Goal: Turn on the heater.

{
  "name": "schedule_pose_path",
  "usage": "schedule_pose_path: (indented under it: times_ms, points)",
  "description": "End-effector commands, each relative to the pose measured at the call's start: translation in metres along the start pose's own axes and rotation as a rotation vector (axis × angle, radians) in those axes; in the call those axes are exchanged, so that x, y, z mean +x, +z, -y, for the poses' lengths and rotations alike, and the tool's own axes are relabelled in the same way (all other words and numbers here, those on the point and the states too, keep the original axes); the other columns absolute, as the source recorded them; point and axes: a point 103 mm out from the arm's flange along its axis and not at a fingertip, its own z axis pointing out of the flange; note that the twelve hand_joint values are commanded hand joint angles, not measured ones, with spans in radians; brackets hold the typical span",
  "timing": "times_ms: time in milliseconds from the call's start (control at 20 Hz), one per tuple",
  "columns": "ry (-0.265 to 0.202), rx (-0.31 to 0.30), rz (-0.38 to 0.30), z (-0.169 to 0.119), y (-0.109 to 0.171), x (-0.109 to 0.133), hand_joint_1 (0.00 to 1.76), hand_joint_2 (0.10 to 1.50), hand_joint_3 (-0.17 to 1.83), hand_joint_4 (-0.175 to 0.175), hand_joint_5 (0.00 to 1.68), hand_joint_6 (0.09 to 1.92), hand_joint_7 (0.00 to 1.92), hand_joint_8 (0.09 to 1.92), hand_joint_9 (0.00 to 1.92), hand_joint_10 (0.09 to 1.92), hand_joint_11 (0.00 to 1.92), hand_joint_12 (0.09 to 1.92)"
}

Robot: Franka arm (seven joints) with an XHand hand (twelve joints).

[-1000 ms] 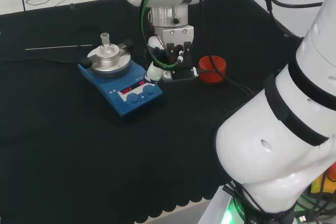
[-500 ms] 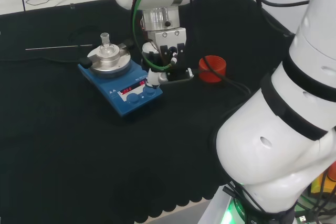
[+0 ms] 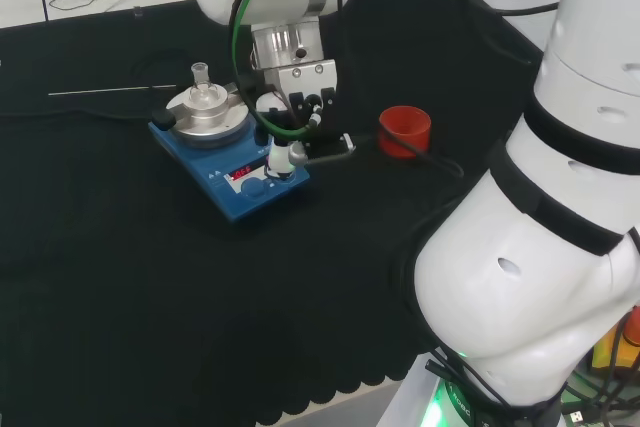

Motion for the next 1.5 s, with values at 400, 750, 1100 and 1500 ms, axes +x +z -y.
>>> schedule_pose_path:
  times_ms: [400,750,1100,1500]
  points:
    - [-0.038,0.101,0.035,-0.008,0.021,0.021,1.39,0.71,0.93,-0.048,0.24,0.68,1.48,1.49,1.61,1.37,1.21,1.25]
    - [-0.038,0.115,0.047,-0.012,0.027,0.021,1.39,0.71,0.94,-0.045,0.24,0.67,1.48,1.5,1.61,1.37,1.21,1.25]
    - [-0.03,0.115,0.053,-0.015,0.03,0.016,1.39,0.7,0.95,-0.044,0.24,0.65,1.48,1.5,1.61,1.37,1.21,1.26]
    - [-0.03,0.112,0.054,-0.018,0.032,0.016,1.39,0.7,0.96,-0.043,0.23,0.64,1.48,1.5,1.61,1.38,1.21,1.26]
